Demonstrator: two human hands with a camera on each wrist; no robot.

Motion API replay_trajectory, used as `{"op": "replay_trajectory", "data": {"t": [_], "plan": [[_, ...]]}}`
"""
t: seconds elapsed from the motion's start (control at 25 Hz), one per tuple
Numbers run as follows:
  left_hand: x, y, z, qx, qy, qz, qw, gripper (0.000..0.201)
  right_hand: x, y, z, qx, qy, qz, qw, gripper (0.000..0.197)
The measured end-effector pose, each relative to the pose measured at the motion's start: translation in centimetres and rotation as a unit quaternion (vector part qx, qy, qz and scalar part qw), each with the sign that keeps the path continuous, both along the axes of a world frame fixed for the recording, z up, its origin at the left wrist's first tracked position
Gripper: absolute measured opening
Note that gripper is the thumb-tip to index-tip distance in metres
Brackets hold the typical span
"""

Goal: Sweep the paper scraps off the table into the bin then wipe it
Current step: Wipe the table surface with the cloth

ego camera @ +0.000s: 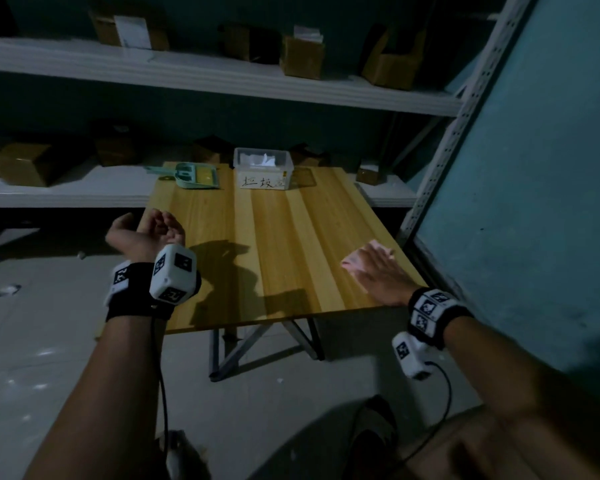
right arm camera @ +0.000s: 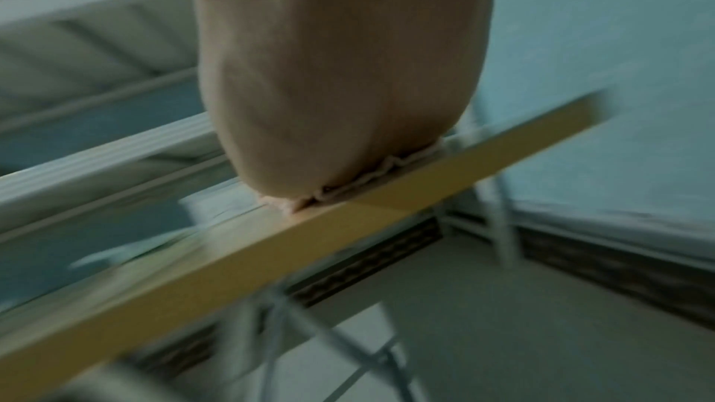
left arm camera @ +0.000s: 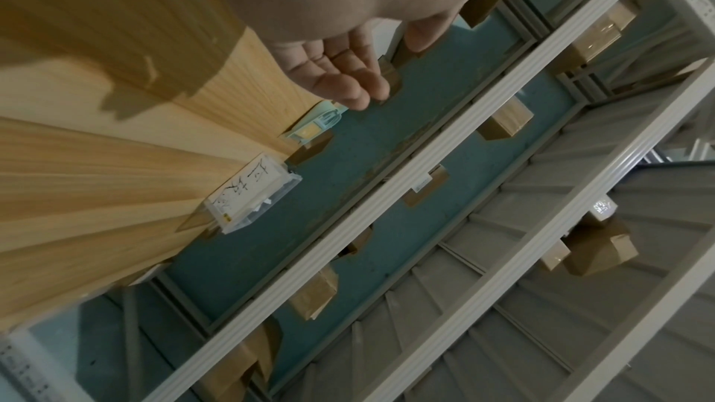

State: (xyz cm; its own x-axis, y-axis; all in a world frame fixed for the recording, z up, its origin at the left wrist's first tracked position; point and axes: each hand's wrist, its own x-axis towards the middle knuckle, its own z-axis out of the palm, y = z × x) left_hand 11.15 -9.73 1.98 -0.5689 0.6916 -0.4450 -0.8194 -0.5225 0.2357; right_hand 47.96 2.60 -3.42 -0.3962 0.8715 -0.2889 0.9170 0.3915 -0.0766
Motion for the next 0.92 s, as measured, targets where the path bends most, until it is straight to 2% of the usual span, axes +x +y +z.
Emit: {"op": "replay_trajectory", "data": {"t": [0.12,0.24,0.32,0.44,0.56,0.76,0.92], "plan": [[0.2,0.0,0.0,-0.007,0.002,-0.005,1.0,0.03,3.0,0.2,0.1,-0.012,-0.001,-0.098,0.995,0.065],[0.5,0.1,0.0,-0.008,0.009,-0.008,1.0,0.027,4.0,-1.1,0.0,0.009,0.019,-0.122,0.992,0.062],[0.9,0.3,0.0,-0.018,0.007,-0.009,1.0,0.02,4.0,-1.7,-0.4,0.023,0.015,-0.111,0.993,0.06],[0.9,0.4,-0.2,-0.026,-0.007,-0.012,1.0,0.027,3.7,-2.3,-0.7,0.019,0.015,-0.088,0.996,0.061],[1.1,0.4,0.0,-0.025,-0.006,-0.031,0.999,0.019,2.4,-3.3,-0.7,0.018,0.005,-0.064,0.998,0.061],[1.2,-0.3,0.2,-0.007,-0.008,-0.012,1.0,0.035,-1.5,-5.2,-0.7,0.017,0.012,-0.008,1.0,0.062],[0.4,-1.8,0.6,0.006,-0.01,0.011,1.0,0.019,-6.1,-6.7,-0.6,0.016,0.022,0.065,0.997,0.062]]}}
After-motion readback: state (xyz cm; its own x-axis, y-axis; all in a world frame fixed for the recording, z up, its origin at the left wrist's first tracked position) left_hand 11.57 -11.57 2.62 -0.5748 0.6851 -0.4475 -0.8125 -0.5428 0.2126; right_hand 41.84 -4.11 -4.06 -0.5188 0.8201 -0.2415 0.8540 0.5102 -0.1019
